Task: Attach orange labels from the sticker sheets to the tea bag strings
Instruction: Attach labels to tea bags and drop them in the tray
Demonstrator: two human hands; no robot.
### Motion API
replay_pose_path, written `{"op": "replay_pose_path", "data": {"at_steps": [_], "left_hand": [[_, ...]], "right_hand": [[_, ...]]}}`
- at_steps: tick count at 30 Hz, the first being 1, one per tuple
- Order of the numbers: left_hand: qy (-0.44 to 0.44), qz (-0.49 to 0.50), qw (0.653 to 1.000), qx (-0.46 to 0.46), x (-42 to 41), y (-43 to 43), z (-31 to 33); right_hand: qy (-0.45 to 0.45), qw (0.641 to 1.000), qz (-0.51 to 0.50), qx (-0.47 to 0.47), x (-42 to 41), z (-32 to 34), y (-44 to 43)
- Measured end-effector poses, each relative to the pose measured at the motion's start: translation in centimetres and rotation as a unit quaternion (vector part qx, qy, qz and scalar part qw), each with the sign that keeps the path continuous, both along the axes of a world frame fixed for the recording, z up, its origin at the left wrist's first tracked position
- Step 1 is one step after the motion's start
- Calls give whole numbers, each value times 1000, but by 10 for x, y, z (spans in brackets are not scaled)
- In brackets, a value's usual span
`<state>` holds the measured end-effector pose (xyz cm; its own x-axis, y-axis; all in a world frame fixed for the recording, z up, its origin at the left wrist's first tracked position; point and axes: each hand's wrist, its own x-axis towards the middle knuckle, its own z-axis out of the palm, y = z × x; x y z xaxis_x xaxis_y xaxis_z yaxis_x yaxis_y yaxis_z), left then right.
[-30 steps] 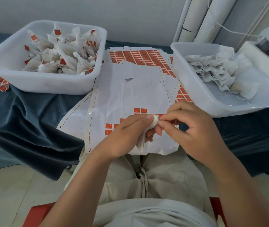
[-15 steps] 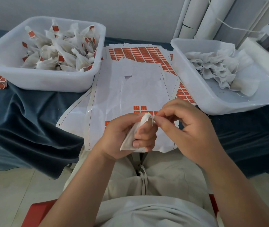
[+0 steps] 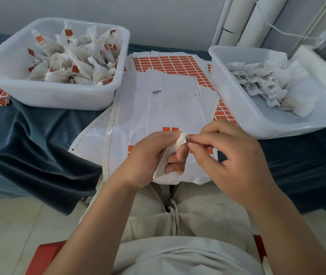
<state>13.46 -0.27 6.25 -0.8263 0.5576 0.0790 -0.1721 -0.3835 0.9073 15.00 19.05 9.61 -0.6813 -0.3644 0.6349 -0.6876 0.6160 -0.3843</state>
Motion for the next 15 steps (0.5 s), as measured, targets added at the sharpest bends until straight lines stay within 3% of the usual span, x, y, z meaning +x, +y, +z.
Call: {"op": "replay_pose_path", "data": {"at_steps": [5,8,9,12,13,15], "left_hand": [[13,13,998,-54,-1,-3,0],[8,21,999,-46,-1,-1,0],[6,14,999,-38,0,-1,0],[-8,-42,999,0,2,-3,1],[-14,-65,998,12,2,-3,1],[-23,-93,995,22,2,-2,1]], "right_hand": [[-13,999,-39,14,0,-2,-3],[-147,987,-6,-65,1,0,-4],[-227,968,20,-108,1,0,-2],[-450,862,111,-202,-2,2,4],[-484,836,130,-222,-3,3,6],[-498,827,142,-218,-3,7,7]]}}
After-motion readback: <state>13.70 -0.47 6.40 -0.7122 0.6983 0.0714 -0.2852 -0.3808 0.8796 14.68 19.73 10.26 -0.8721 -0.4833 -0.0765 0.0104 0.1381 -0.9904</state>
